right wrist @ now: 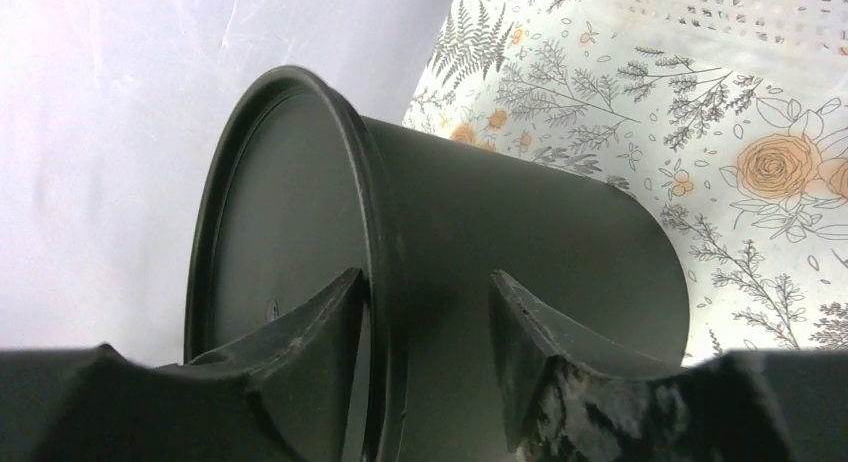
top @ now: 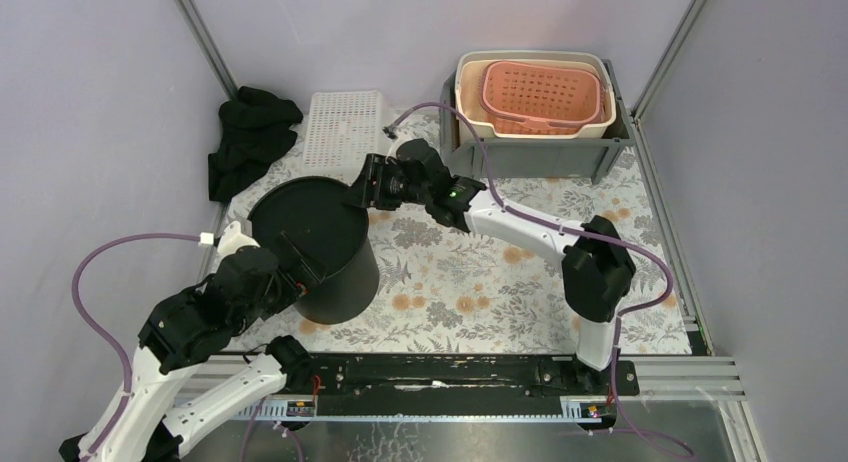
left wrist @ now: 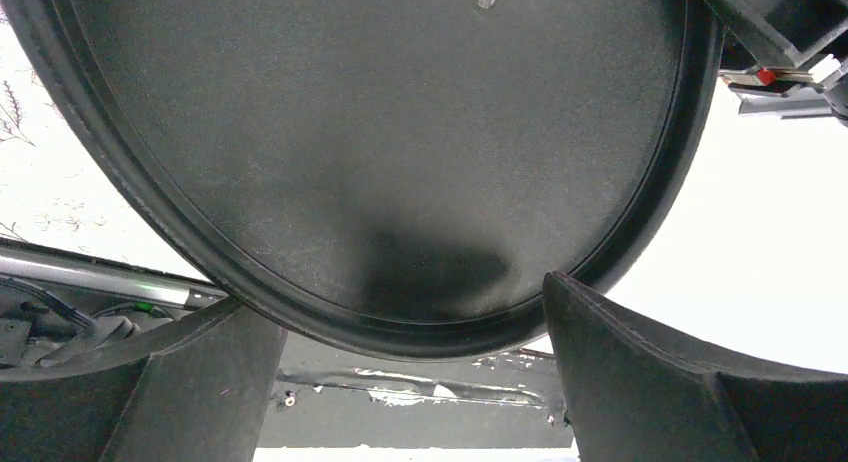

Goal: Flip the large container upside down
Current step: Move the container to the corner of the board.

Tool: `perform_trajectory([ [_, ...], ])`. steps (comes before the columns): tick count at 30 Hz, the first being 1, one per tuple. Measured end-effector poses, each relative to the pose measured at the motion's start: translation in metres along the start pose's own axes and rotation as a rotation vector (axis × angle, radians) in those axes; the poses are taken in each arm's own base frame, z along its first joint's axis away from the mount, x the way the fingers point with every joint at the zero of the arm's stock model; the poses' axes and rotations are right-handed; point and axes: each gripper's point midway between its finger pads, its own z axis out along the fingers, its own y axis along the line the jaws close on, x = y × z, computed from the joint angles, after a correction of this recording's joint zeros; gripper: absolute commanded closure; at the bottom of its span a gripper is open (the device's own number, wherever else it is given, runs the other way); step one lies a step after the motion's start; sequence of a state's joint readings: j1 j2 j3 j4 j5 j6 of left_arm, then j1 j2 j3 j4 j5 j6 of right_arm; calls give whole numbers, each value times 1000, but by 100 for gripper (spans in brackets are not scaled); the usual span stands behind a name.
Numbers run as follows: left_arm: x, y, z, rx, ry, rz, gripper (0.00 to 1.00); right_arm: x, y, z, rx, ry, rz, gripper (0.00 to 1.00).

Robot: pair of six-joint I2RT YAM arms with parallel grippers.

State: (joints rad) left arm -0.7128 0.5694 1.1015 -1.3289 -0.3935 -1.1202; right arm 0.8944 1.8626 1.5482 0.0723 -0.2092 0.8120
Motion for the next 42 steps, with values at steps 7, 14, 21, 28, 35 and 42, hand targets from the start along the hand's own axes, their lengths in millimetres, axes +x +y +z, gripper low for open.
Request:
perform_trajectory([
  [7, 2, 2, 3, -9, 6, 10, 0, 8, -17, -5, 48, 27, -105, 0],
  [14, 7, 1, 9, -16, 25, 41, 0, 11, -27, -79, 98, 4, -158, 2],
  [21, 13, -18, 18, 8, 78, 106, 0, 43, -37, -110, 45, 66, -121, 12],
  [28, 5, -45, 10, 50, 113, 175, 0, 126, -56, -88, 25, 288, -16, 11],
  [35, -2, -54, 3, 83, 104, 198, 0, 137, -57, -43, -24, 324, 66, 12],
  [42, -3, -54, 1, 85, 103, 205, 0, 136, -64, 29, -39, 360, 102, 12],
])
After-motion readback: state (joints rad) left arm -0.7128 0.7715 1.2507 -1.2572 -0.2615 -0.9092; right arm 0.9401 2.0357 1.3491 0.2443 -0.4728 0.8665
